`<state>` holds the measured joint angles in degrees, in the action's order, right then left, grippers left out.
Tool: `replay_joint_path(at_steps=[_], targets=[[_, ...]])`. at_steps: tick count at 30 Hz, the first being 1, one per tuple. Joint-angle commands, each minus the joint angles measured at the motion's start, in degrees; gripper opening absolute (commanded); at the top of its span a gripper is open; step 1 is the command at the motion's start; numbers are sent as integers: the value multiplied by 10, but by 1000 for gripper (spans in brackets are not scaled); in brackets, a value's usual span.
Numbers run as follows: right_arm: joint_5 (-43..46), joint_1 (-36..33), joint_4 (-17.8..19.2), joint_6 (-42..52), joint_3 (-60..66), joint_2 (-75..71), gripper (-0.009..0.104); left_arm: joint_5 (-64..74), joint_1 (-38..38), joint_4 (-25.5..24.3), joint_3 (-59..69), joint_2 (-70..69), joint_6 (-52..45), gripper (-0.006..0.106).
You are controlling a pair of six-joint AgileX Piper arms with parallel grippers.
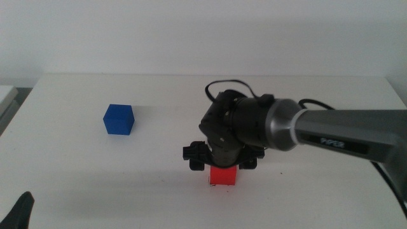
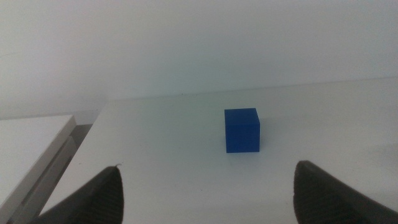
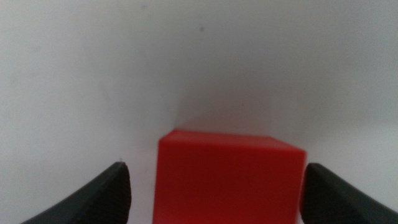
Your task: Stack red cubes first, then green, then blue cubes in a specific spot.
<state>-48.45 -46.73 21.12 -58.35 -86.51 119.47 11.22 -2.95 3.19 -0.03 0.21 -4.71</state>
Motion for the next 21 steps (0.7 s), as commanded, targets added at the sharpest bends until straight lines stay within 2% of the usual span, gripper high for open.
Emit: replay_joint_path(at_steps=[1, 4, 7, 9, 12, 15, 20, 21], targets=[[-17, 0, -8, 38, -4, -34, 89, -8, 1, 3, 0, -2, 2, 94], [-88, 9, -16, 86, -33, -81, 92, -8, 1, 3, 0, -2, 2, 94], [-141, 43, 6, 159, -61, -145, 92, -8, 1, 3, 0, -2, 2, 94], [-163, 85, 19, 205, -71, -185, 92, -8, 1, 3, 0, -2, 2, 94], [-209, 173, 2, 310, -75, -239, 92, -8, 1, 3, 0, -2, 2, 94], [-215, 294, -54, 410, -75, -261, 92, -8, 1, 3, 0, -2, 2, 94], [-215, 495, -211, 577, -71, -227, 91, -8, 1, 3, 0, -2, 2, 94], [-214, 523, -230, 599, -71, -216, 91, -8, 1, 3, 0, -2, 2, 94]])
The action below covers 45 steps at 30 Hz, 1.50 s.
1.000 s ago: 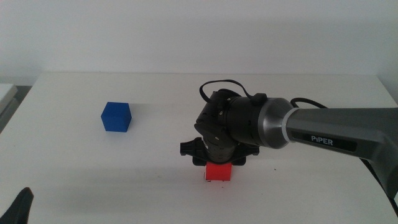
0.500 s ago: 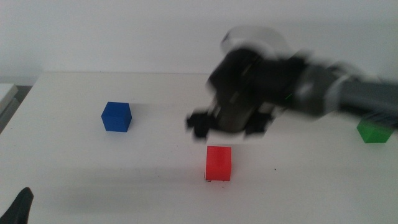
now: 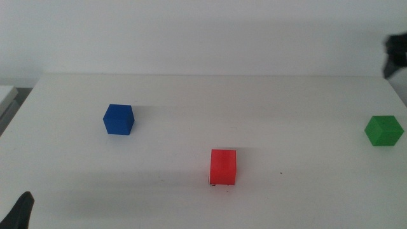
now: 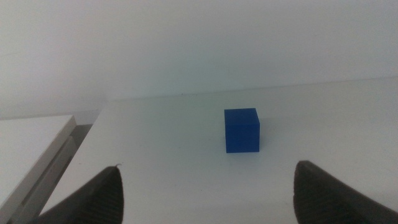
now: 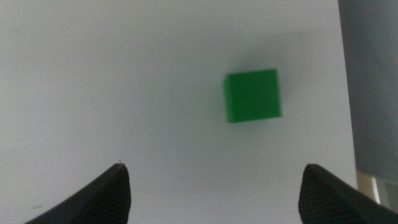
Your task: Stack red cubes first, then green, then blue cubes in a specific spot.
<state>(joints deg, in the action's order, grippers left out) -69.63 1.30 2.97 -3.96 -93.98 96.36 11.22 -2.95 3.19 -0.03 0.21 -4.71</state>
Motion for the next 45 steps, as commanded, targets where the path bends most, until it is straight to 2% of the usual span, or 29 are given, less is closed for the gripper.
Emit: replay_joint_path(at_steps=[1, 2, 5, 9, 14, 21, 45], targets=[[7, 64, -65, 78, 4, 30, 91, -8, 1, 3, 0, -2, 2, 94], [17, 79, -68, 94, 4, 47, 91, -8, 1, 3, 0, -2, 2, 94], [47, 101, -48, 113, 4, 93, 91, -8, 1, 3, 0, -2, 2, 94], [87, 101, -26, 121, 3, 145, 91, -8, 1, 3, 0, -2, 2, 94], [139, 101, -23, 125, 3, 198, 91, -8, 1, 3, 0, -2, 2, 94], [166, 101, -23, 130, 3, 247, 91, -8, 1, 3, 0, -2, 2, 94], [152, 101, -34, 128, 2, 247, 91, -8, 1, 3, 0, -2, 2, 94]])
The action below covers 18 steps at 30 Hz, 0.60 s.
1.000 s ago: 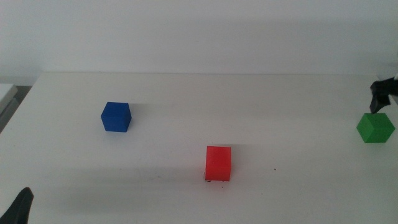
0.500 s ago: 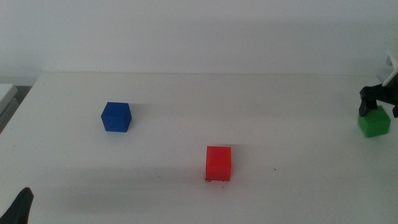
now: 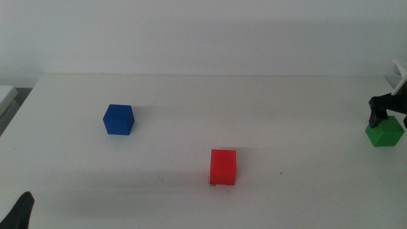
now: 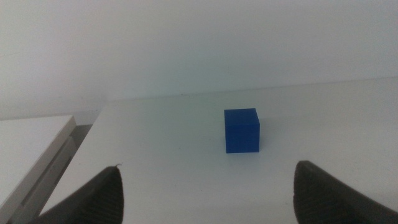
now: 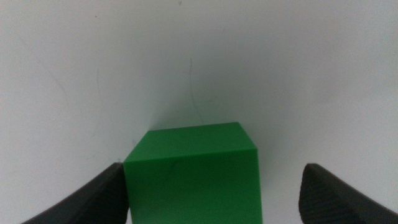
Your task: Stack red cubes first, then green, then blue cubes in a specific spot.
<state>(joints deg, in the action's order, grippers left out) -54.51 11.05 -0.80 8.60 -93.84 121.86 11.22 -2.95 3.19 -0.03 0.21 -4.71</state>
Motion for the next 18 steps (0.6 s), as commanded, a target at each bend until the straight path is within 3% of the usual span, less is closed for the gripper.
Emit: replay_joint_path(at_steps=[1, 6, 8, 11, 16, 18], targets=[[-1, 3, -2, 2, 2, -8, 91, -8, 1, 3, 0, -2, 2, 94], [-1, 3, -9, 3, 2, -8, 83, -8, 1, 3, 0, -2, 2, 94], [-6, 3, -9, 3, 2, -2, 62, -8, 1, 3, 0, -2, 2, 94], [-14, 3, -11, 3, 2, 4, 49, -8, 1, 3, 0, -2, 2, 94], [-14, 2, -23, 8, 2, 10, 44, -8, 1, 3, 0, -2, 2, 94], [-14, 0, -20, 12, 2, 7, 23, -8, 1, 3, 0, -2, 2, 94]])
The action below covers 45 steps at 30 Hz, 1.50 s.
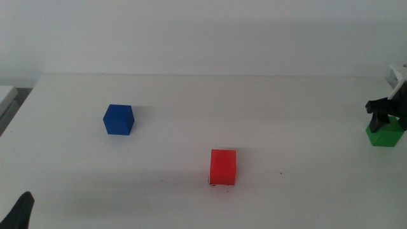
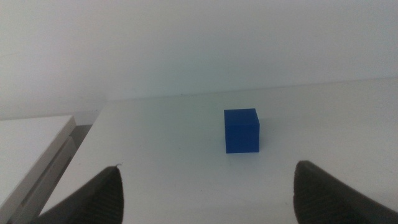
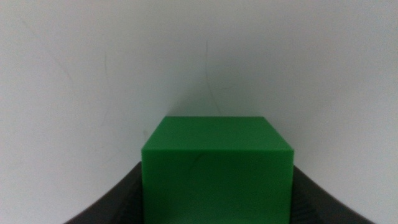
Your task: Stack red cubes first, then green, then blue cubes in a specific spot.
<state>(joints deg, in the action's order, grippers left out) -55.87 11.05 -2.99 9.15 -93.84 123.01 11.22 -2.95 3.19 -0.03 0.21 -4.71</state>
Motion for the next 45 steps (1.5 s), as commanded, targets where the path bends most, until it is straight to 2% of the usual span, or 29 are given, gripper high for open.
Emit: replay_joint_path(at_steps=[1, 2, 7, 11, 14, 18, 21, 23, 24, 26, 28, 30, 37, 45], targets=[[-1, -3, 3, 7, 2, -7, 12, -8, 1, 3, 0, -2, 2, 94], [-1, -9, 3, 2, 2, -14, -1, -8, 1, 3, 0, -2, 2, 94], [-22, -66, 24, -115, 2, -82, 7, -8, 1, 3, 0, -2, 2, 94], [-82, -178, 35, -242, 2, -135, 8, -8, 1, 3, 0, -2, 2, 94], [-89, -310, 66, -345, 2, -143, 8, -8, 1, 3, 0, -2, 2, 94], [-91, -437, 124, -459, 2, -140, 8, -8, 1, 3, 0, -2, 2, 94], [-72, -507, 165, -527, 2, -140, 8, -8, 1, 3, 0, -2, 2, 94], [-62, -523, 144, -564, 2, -140, 8, -8, 1, 3, 0, -2, 2, 94], [-62, -529, 147, -580, 2, -140, 8, -8, 1, 3, 0, -2, 2, 94], [-70, -549, 195, -617, 2, -132, 8, -8, 1, 3, 0, -2, 2, 94], [-79, -562, 206, -647, -7, -121, 8, -8, 1, 3, 0, -2, 2, 94], [-79, -564, 196, -648, -23, -108, 8, -8, 1, 3, 0, -2, 2, 94], [-131, -564, 197, -646, -90, -51, 8, -8, 1, 3, 0, -2, 2, 94], [-139, -564, 184, -626, -92, -39, 8, -8, 1, 3, 0, -2, 2, 94]])
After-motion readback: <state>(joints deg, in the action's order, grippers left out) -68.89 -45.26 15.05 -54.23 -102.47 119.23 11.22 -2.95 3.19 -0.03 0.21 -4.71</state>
